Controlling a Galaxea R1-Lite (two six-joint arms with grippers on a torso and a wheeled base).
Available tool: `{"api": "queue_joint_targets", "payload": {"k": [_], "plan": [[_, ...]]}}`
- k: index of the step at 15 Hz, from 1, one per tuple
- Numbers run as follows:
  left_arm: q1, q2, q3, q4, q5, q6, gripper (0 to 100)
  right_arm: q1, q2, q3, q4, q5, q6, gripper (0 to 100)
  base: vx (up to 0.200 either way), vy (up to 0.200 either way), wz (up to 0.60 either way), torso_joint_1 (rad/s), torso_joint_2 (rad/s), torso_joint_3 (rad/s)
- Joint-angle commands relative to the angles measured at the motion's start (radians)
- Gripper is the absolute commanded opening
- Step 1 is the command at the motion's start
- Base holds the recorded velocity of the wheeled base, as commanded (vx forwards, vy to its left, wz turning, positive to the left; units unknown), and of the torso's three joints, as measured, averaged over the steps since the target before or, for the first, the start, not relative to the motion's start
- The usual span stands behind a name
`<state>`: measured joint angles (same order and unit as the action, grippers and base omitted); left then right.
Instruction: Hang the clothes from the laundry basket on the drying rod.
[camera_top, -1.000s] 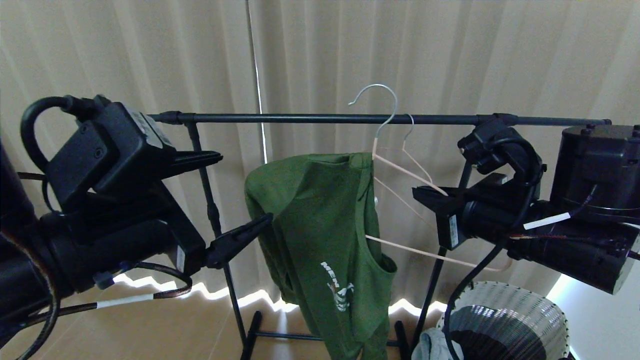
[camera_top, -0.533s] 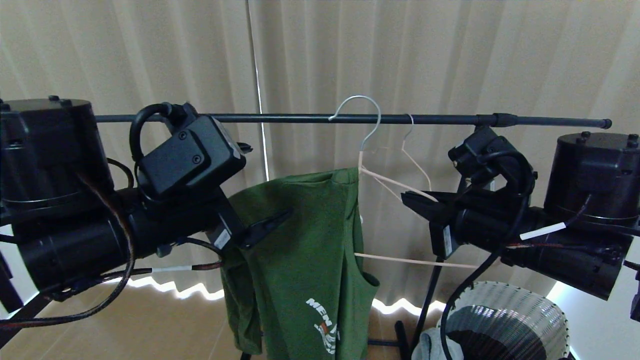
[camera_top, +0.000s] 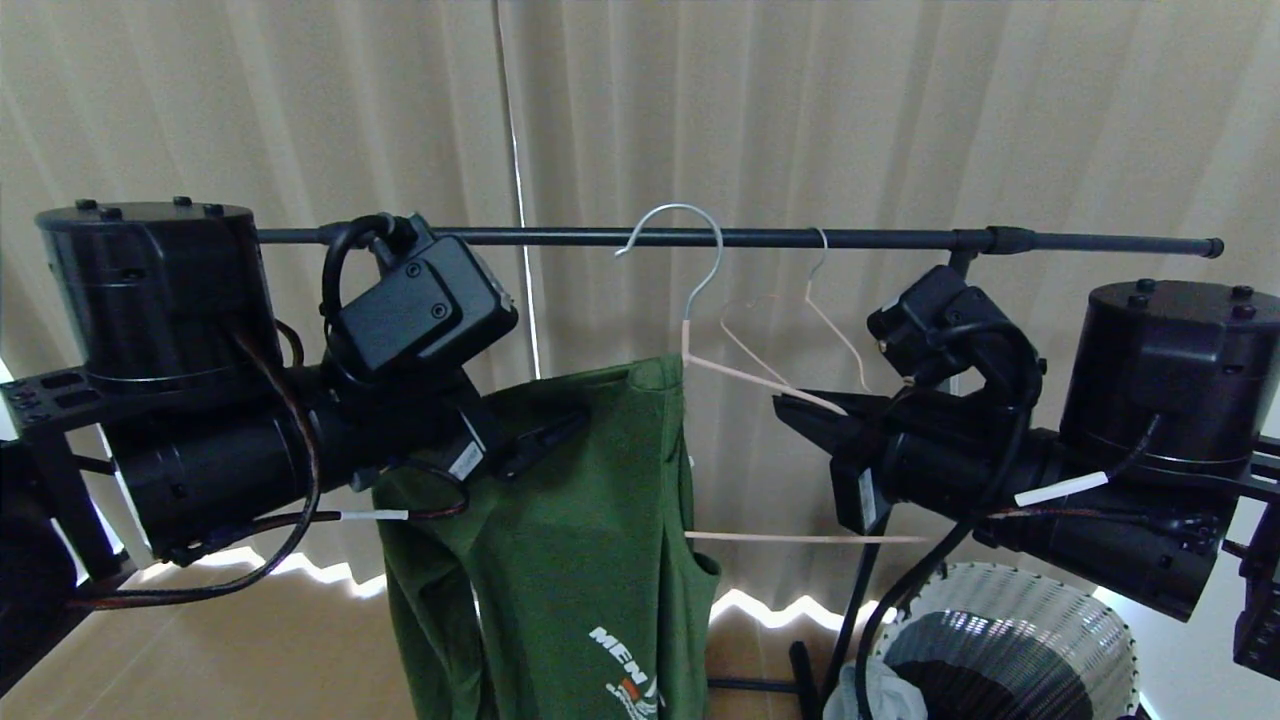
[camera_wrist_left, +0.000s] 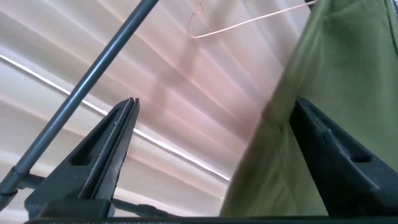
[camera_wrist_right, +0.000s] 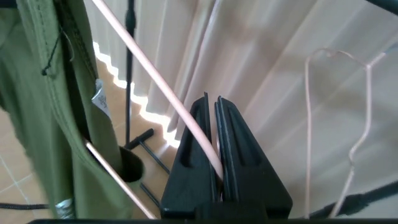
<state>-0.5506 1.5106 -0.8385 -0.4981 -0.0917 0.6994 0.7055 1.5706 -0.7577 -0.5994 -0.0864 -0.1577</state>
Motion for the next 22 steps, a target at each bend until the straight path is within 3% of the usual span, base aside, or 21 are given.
{"api": "queue_joint_targets", "payload": {"k": [1, 2, 9, 16, 17, 22], "plan": [[0.000, 0.002, 0.002, 0.000, 0.000, 0.000, 100, 0.015, -0.001, -0.002, -0.003, 0.000, 0.000, 0, 0.000, 0.000, 0.00, 0.000, 0.00, 0.000], [0.001, 0.000, 0.004, 0.000, 0.000, 0.000, 0, 0.020, -0.004, -0.002, -0.003, 0.000, 0.000, 0, 0.000, 0.000, 0.00, 0.000, 0.00, 0.000], [0.001, -0.006, 0.009, -0.005, 0.000, -0.004, 0, 0.020, -0.014, -0.002, -0.005, 0.002, 0.003, 0, 0.000, 0.000, 0.00, 0.000, 0.00, 0.000], [0.001, -0.001, 0.079, -0.128, 0.009, -0.006, 0, 0.020, -0.014, 0.000, -0.059, 0.002, 0.003, 0, 0.000, 0.000, 0.00, 0.000, 0.00, 0.000], [0.001, -0.003, 0.078, -0.128, 0.015, -0.006, 0, 0.020, -0.012, 0.000, -0.059, 0.002, 0.003, 100, 0.000, 0.000, 0.00, 0.000, 0.00, 0.000], [0.071, -0.004, 0.081, -0.128, 0.093, -0.006, 0, 0.015, -0.037, 0.018, -0.062, -0.001, 0.004, 100, 0.000, 0.000, 0.00, 0.000, 0.00, 0.000]]}}
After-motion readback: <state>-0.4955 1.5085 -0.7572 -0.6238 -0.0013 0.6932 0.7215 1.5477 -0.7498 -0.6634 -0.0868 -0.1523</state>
